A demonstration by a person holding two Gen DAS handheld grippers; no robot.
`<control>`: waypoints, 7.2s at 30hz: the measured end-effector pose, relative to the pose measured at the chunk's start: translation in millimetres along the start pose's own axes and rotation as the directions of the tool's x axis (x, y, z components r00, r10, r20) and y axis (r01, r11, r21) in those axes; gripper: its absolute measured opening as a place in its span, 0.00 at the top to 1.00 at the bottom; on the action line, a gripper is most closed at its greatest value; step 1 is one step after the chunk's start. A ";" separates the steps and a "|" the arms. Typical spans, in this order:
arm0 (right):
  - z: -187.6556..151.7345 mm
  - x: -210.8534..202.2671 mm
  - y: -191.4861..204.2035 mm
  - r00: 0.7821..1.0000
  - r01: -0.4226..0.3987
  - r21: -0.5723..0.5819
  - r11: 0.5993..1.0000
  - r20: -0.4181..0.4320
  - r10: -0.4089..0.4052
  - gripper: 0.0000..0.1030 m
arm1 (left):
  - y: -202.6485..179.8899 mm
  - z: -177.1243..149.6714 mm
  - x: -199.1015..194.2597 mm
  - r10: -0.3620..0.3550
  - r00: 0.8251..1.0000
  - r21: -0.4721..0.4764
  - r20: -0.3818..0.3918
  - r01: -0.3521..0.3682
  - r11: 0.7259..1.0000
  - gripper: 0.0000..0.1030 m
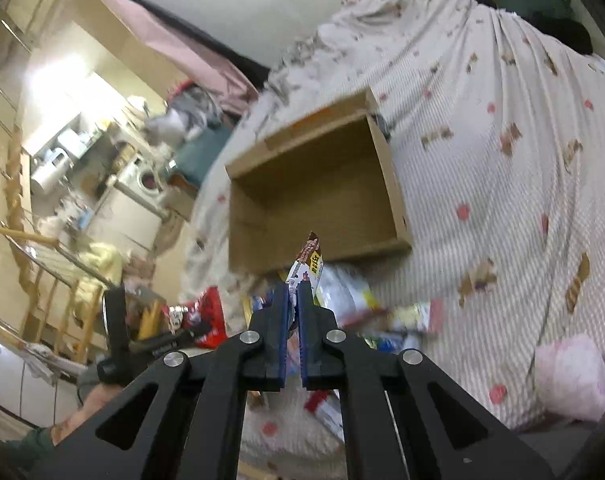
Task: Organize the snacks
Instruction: 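Lift the red bag with the left gripper and drop it into the box, then grasp the white-and-red chip bag from the pile with the left gripper, then hold the chip bag in the left gripper while the right gripper grasps the blue Long Go bag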
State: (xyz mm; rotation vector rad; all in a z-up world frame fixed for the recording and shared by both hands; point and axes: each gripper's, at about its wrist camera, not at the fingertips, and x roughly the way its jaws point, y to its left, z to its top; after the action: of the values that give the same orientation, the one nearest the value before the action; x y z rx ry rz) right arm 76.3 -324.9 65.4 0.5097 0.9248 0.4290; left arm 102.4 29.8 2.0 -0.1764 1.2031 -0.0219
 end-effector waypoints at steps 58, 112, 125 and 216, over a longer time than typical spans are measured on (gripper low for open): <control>57.3 183.4 -42.3 0.989 0.038 0.025 0.999 -0.145 -0.034 0.94 | -74.8 102.8 72.8 -0.025 0.982 0.186 0.189 -0.010 0.983 0.60; 28.0 86.3 -13.3 0.990 0.134 -0.060 0.989 0.038 -0.132 0.24 | -21.6 53.9 -11.9 0.026 0.960 0.038 0.279 -0.039 0.999 0.15; -15.1 83.8 -22.8 0.993 0.090 0.032 0.995 -0.076 -0.087 0.24 | -6.6 17.6 -8.6 0.061 0.983 0.018 0.172 -0.066 0.998 0.15; -76.1 135.1 13.8 0.900 -0.133 -0.087 0.987 -0.428 0.084 0.44 | -7.3 -9.6 25.3 0.006 0.999 0.010 -0.042 -0.006 1.000 0.66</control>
State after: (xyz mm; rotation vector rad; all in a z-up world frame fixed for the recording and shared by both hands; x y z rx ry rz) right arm 83.1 -221.7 -51.0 0.3687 1.2858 0.7088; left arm 103.1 18.6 -23.7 -0.1646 1.2448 -0.0265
